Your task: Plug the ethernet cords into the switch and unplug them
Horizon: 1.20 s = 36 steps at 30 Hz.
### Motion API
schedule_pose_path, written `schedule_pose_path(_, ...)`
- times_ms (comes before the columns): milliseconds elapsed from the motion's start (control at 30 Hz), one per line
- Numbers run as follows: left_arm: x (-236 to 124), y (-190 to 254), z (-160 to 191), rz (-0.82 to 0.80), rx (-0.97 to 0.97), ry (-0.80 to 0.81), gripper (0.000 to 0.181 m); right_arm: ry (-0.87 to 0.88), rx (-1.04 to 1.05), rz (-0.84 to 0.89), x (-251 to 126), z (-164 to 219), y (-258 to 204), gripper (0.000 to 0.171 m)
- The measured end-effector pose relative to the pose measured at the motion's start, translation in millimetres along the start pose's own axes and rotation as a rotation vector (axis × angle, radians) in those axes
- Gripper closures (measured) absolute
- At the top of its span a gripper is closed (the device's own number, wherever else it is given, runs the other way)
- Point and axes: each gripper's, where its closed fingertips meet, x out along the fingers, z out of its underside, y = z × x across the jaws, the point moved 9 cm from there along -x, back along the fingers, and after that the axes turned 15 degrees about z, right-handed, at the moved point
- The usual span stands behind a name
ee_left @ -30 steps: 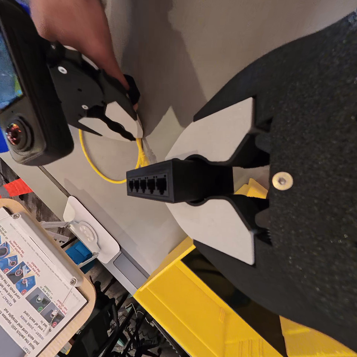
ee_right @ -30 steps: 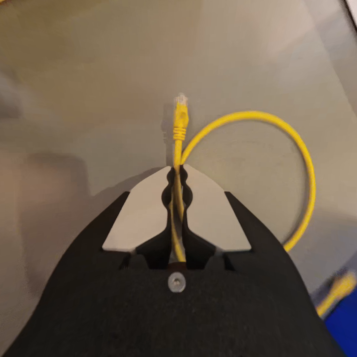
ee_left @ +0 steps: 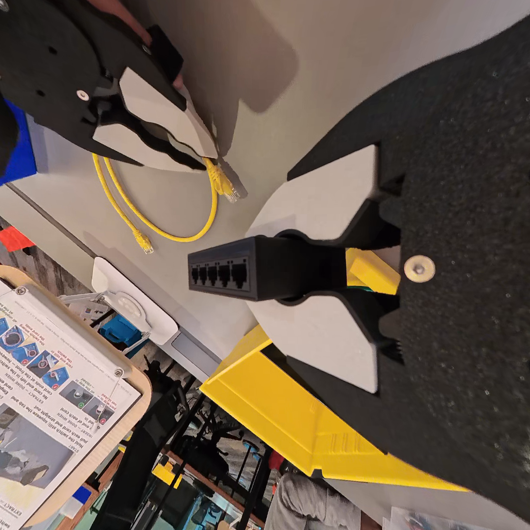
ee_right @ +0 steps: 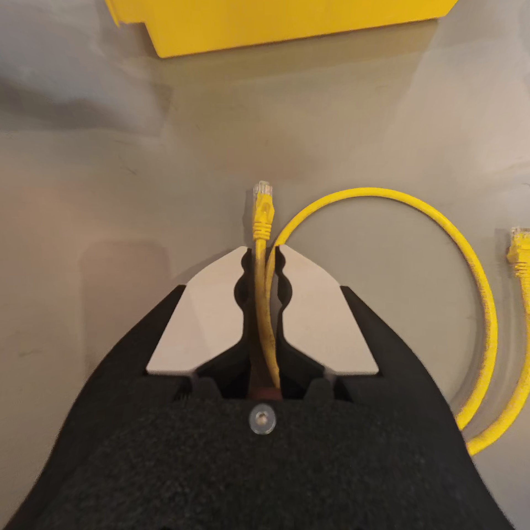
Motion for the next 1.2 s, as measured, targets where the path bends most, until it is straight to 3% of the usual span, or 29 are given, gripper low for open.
schedule_pose_path(333, 9.7, 7.8, -1.5, -0.012, 0.036, -0.028, 0.152, 0.017, 0.069, 0.01, -3.3, 3.6, 0.2, 0.165)
schedule_pose_path(567, 19.7, 22.2, -2.6, -0.094, 0.19, -0.108, 0.152, 0.021, 0.071, 0.002, -14.0, 5.2, 1.8, 0.165)
schedule_pose_path(1033, 19.5, 56.1, -10.6, -0.165, 0.306, -0.097, 0.152, 0.093, 0.012, 0.069, -130.6, -6.6, -5.3, 0.165)
schedule_pose_path(1200, 30.9, 67.0, -6.4, -0.186, 0.426, -0.119, 0.152, 0.062, -0.012, 0.117, -141.3, -7.3, -10.3, 0.165)
